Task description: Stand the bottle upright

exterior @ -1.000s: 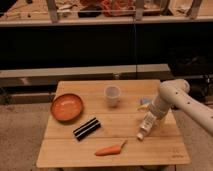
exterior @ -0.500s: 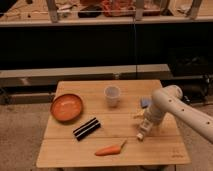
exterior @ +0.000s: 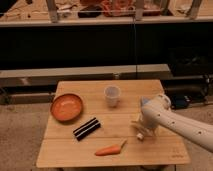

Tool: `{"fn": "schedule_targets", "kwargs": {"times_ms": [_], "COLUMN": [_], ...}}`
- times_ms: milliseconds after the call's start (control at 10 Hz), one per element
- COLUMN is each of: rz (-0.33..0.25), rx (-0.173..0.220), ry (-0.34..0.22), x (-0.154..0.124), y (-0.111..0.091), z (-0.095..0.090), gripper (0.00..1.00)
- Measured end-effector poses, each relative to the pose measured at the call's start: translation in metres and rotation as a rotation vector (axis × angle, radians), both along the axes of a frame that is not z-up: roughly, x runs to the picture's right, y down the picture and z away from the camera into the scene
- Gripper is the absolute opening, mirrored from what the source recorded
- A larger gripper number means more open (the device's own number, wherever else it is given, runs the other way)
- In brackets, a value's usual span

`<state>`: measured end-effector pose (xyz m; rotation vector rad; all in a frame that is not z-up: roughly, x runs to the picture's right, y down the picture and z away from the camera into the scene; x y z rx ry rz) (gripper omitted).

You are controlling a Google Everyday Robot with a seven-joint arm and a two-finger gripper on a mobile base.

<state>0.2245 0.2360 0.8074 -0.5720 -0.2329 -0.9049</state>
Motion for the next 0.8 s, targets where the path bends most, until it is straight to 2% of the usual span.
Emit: {"fn": "schedule_targets", "kwargs": {"times_ms": [200,400,500,600,800], "rz": [-0.006,-0.001,0.005,0.006,0.003], "rx": [0.023,0.033,0.032,0.03,0.024], "ry": [0.03,0.042,0.044,0.043,0.036], "x": [0.006,0.011,0.013,0.013,0.012], "y": [-0.001,-0.003,-0.004,-0.004,-0.004], "z": [0.004,0.006,0.007,0.009,0.011], "gripper": [0.8,0.72,0.6,0.53,0.53]}}
